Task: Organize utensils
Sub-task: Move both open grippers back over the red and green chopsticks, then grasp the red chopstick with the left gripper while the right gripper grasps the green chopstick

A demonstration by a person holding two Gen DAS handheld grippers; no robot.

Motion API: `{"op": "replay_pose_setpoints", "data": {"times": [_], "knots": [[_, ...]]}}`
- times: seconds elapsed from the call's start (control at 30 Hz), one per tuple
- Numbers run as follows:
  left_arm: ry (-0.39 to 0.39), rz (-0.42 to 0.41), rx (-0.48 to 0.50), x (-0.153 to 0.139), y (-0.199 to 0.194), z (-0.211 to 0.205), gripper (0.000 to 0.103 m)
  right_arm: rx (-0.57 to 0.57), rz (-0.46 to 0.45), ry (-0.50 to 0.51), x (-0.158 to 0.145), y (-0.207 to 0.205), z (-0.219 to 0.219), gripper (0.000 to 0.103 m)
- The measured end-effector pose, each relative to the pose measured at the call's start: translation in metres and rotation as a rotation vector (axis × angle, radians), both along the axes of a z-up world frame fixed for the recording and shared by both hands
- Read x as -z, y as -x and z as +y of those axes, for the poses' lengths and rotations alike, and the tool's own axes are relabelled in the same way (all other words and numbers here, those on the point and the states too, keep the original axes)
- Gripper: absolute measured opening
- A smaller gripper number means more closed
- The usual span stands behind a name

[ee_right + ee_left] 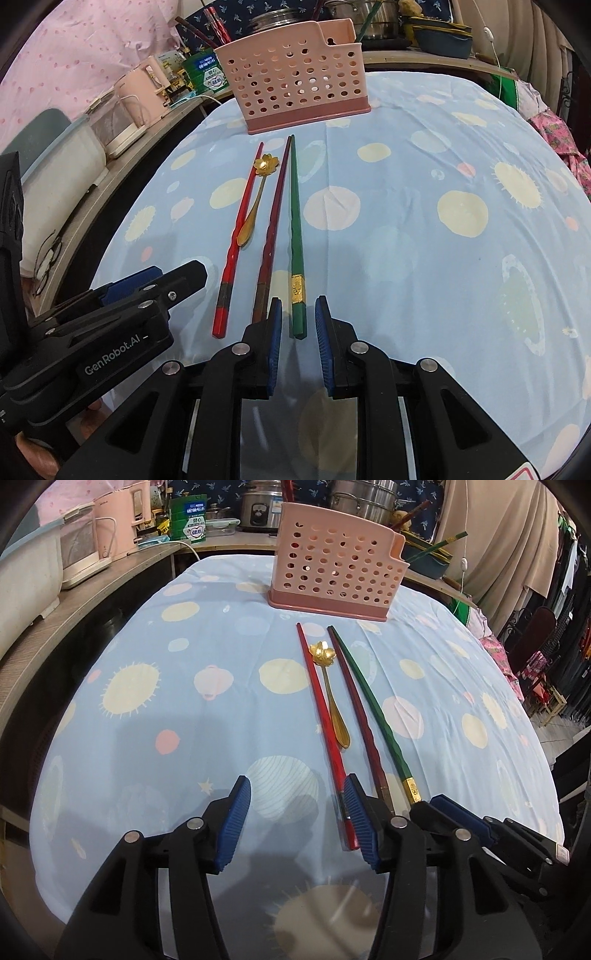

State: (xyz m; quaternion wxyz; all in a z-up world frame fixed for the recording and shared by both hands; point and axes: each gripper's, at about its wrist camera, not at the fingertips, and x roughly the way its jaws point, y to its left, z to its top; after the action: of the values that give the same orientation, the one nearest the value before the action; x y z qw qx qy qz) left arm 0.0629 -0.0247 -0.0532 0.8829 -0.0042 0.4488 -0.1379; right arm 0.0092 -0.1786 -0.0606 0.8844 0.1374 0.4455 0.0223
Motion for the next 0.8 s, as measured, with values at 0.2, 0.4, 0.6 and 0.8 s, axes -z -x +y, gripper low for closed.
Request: {"op": "replay_pose_setpoints", "data": {"times": [0.2,0.4,0.6,0.8], "knots": [[0.004,0.012,0.002,0.0035,0.0013,-0.0015,0.050,0.001,0.002,0.009,0.0030,-0.0008,0.0019,0.020],[0.004,0.007,0.010,0.0031,0.0039,-0.0049,0.057,-0.005,0.001,0.026,0.0050,-0.0009,0.0036,0.020],[-0.001,0.010,0.015,0.0046,0.0046,-0.0067,0.057,0.011,0.003,0.031,0.0066,0.0000,-0.0006,0.009],[-0.006,0.013,0.018,0.0061,0.0049,-0.0088,0.057,0.016,-0.001,0.027,0.0059,0.0038,-0.0029,0.008]]}}
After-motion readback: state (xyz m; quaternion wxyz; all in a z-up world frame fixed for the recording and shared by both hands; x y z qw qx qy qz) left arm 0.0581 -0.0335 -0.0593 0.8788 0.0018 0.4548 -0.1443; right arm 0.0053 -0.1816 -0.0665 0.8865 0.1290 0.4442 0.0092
